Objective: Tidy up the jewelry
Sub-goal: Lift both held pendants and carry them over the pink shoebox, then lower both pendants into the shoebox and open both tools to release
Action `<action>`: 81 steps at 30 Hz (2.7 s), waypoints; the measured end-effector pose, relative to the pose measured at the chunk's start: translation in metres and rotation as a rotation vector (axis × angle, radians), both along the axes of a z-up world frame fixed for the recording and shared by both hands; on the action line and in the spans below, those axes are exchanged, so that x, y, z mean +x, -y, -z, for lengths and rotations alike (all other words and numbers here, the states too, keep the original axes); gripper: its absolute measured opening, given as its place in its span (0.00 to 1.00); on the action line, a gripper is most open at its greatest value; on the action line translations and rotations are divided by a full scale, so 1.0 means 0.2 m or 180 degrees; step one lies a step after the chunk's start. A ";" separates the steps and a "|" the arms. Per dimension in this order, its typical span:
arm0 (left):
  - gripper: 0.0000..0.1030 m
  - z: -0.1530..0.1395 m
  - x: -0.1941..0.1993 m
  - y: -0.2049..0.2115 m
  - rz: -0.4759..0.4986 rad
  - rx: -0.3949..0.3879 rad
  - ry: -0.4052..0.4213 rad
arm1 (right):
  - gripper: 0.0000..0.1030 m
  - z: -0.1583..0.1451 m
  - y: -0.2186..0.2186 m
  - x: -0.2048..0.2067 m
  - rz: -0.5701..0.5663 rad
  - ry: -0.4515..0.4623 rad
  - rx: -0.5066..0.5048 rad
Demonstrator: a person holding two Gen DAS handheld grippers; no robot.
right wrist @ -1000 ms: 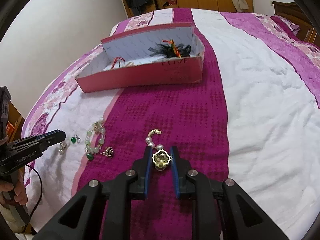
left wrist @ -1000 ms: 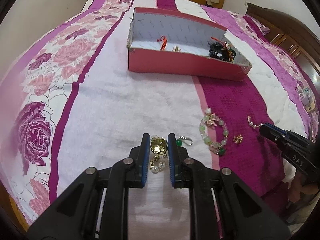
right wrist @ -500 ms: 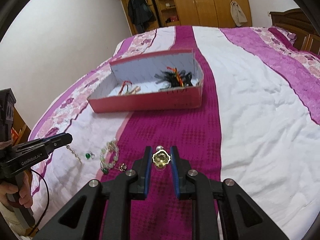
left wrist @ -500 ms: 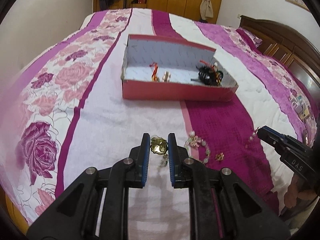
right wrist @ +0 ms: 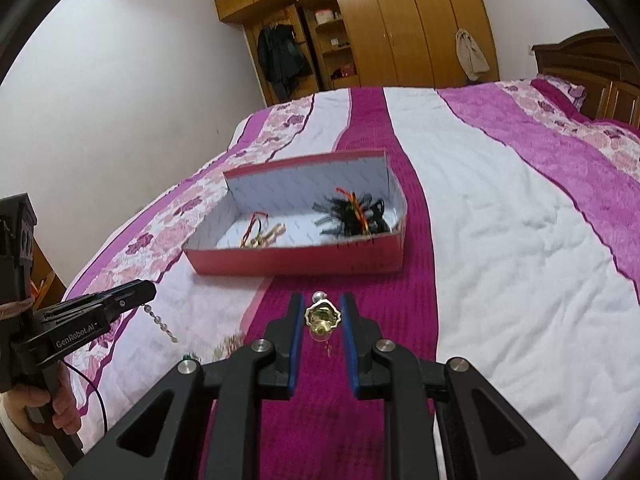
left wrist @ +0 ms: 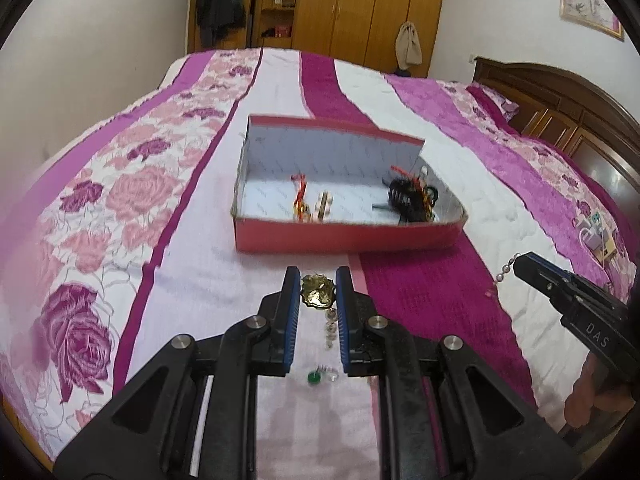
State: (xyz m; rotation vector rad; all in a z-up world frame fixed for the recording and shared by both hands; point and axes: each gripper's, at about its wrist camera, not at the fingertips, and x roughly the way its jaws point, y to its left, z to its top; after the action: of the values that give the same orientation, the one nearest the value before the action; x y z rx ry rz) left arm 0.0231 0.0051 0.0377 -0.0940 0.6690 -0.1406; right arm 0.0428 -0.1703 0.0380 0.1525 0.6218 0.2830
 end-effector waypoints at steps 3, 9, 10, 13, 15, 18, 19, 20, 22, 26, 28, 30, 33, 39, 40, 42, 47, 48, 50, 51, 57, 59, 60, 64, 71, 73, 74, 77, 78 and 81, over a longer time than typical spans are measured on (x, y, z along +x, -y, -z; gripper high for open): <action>0.09 -0.03 0.03 0.00 -0.0017 -0.0057 0.0126 | 0.19 -0.02 -0.02 0.02 0.0010 0.0081 -0.0023; 0.09 -0.07 0.08 0.01 -0.0084 -0.0059 0.0379 | 0.19 -0.06 -0.03 0.07 0.0052 0.0194 0.0004; 0.09 -0.08 0.09 0.01 -0.0085 -0.0053 0.0428 | 0.19 -0.06 -0.03 0.08 0.0066 0.0212 0.0013; 0.09 -0.10 0.13 0.02 -0.0101 -0.0019 0.0581 | 0.19 -0.09 -0.04 0.11 0.0109 0.0271 0.0045; 0.09 -0.11 0.15 0.02 -0.0140 -0.0005 0.0644 | 0.19 -0.10 -0.04 0.14 0.0131 0.0304 0.0052; 0.09 -0.12 0.19 0.02 -0.0183 -0.0033 0.0703 | 0.19 -0.13 -0.05 0.18 0.0162 0.0370 0.0044; 0.09 -0.12 0.20 0.01 -0.0194 -0.0040 0.0724 | 0.19 -0.14 -0.06 0.19 0.0174 0.0394 0.0035; 0.09 -0.13 0.22 0.01 -0.0206 -0.0042 0.0752 | 0.19 -0.14 -0.06 0.20 0.0181 0.0411 0.0030; 0.09 -0.14 0.24 0.01 -0.0228 -0.0026 0.0803 | 0.19 -0.16 -0.07 0.24 0.0197 0.0448 0.0018; 0.09 -0.14 0.31 0.00 -0.0265 0.0026 0.0890 | 0.19 -0.18 -0.07 0.30 0.0236 0.0517 -0.0021; 0.09 -0.13 0.34 0.00 -0.0278 0.0041 0.0901 | 0.19 -0.18 -0.08 0.33 0.0258 0.0552 -0.0046; 0.09 -0.12 0.38 -0.01 -0.0308 0.0038 0.0897 | 0.19 -0.18 -0.08 0.37 0.0285 0.0577 -0.0060; 0.09 -0.09 0.43 -0.03 -0.0357 0.0012 0.0867 | 0.19 -0.17 -0.09 0.43 0.0315 0.0582 -0.0068; 0.09 -0.02 0.53 -0.05 -0.0429 -0.0046 0.0777 | 0.19 -0.12 -0.11 0.55 0.0375 0.0579 -0.0148; 0.09 0.00 0.55 -0.06 -0.0434 -0.0053 0.0758 | 0.19 -0.11 -0.11 0.58 0.0388 0.0567 -0.0153; 0.09 0.02 0.57 -0.06 -0.0440 -0.0055 0.0726 | 0.19 -0.08 -0.10 0.62 0.0408 0.0532 -0.0151; 0.09 0.08 0.62 -0.07 -0.0453 -0.0034 0.0625 | 0.19 -0.01 -0.09 0.70 0.0460 0.0421 -0.0175; 0.09 0.10 0.63 -0.07 -0.0451 -0.0030 0.0600 | 0.19 0.01 -0.09 0.71 0.0467 0.0402 -0.0181; 0.09 0.12 0.65 -0.06 -0.0441 -0.0009 0.0550 | 0.19 0.04 -0.08 0.73 0.0482 0.0359 -0.0197; 0.09 0.13 0.66 -0.06 -0.0434 0.0005 0.0522 | 0.19 0.05 -0.08 0.75 0.0484 0.0335 -0.0202; 0.10 0.17 0.70 -0.05 -0.0428 0.0065 0.0383 | 0.19 0.13 -0.07 0.79 0.0491 0.0197 -0.0239; 0.11 0.18 0.72 -0.05 -0.0413 0.0053 0.0322 | 0.20 0.15 -0.07 0.81 0.0492 0.0147 -0.0248; 0.13 0.18 0.72 -0.05 -0.0407 0.0044 0.0287 | 0.20 0.16 -0.07 0.81 0.0499 0.0127 -0.0257; 0.40 0.19 0.73 -0.06 -0.0436 0.0024 0.0222 | 0.20 0.18 -0.07 0.83 0.0465 0.0010 -0.0240; 0.43 0.14 0.70 -0.08 -0.0430 -0.0064 0.0260 | 0.41 0.17 -0.08 0.81 0.0433 -0.0008 -0.0222; 0.43 0.12 0.69 -0.09 -0.0429 -0.0095 0.0264 | 0.46 0.15 -0.08 0.80 0.0425 0.0027 -0.0214; 0.43 0.11 0.68 -0.09 -0.0429 -0.0107 0.0262 | 0.51 0.14 -0.09 0.79 0.0423 0.0049 -0.0206; 0.43 0.08 0.66 -0.10 -0.0480 -0.0108 0.0276 | 0.56 0.09 -0.10 0.76 0.0389 0.0135 -0.0177; 0.43 0.08 0.65 -0.10 -0.0490 -0.0111 0.0277 | 0.56 0.08 -0.11 0.75 0.0370 0.0155 -0.0177; 0.43 0.05 0.61 -0.11 -0.0484 -0.0143 0.0266 | 0.56 0.03 -0.12 0.71 0.0335 0.0215 -0.0172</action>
State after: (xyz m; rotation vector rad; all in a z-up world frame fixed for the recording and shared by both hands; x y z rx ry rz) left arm 0.1459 0.0273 0.0279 -0.1808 0.5732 -0.0132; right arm 0.1845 -0.1463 0.0318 0.1226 0.5520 0.1689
